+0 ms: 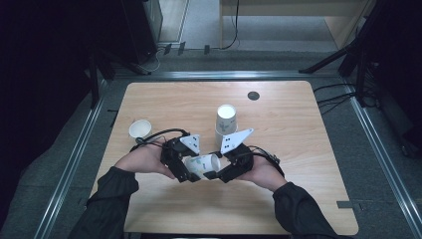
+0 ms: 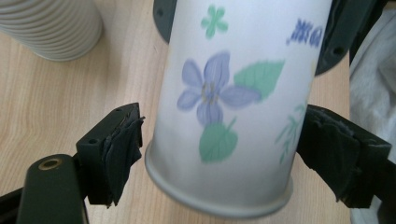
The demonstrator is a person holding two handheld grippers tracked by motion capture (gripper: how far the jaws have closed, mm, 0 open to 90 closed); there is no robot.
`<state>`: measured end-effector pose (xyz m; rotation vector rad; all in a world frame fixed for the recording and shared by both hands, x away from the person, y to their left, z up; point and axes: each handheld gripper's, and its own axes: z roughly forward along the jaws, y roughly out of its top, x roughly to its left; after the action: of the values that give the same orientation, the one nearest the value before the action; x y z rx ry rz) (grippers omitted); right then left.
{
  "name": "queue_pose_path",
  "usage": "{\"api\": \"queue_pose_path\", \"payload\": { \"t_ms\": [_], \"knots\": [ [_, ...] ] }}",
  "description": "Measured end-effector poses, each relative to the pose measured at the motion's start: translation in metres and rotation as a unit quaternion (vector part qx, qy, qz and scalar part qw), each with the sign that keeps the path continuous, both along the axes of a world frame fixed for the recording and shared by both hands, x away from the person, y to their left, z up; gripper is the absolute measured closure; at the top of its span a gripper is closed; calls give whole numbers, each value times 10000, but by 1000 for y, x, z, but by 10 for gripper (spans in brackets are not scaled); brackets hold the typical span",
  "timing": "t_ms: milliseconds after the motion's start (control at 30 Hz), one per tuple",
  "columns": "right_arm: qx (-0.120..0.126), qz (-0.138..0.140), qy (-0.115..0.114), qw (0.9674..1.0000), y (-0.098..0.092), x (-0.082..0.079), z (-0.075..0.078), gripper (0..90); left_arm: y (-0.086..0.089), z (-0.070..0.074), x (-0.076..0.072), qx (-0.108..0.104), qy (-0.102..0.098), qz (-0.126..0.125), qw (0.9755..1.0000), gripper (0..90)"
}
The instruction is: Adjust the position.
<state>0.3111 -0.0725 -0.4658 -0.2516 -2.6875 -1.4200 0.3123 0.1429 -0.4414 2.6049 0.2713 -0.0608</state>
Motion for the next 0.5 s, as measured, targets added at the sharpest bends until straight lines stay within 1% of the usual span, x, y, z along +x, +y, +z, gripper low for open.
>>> {"api": "queue_pose_path", "payload": {
  "t_ms": [67,200,267,333,500],
  "knots": [
    [60,-37,-25,10000,-4,1,3,341,3,1,0,-111,-24,22,9999,156],
    [150,-96,11,9998,-11,4,6,340,10,2,0,-305,6,114,9995,153],
    [201,-183,11,9996,-15,5,8,340,14,2,1,-395,14,158,9991,150],
    [230,-220,4,9995,-18,5,10,340,19,2,2,-534,48,213,9983,150],
    [275,-283,-7,9992,-25,7,14,340,28,4,1,-761,-3,328,9966,150]
  ]
}}
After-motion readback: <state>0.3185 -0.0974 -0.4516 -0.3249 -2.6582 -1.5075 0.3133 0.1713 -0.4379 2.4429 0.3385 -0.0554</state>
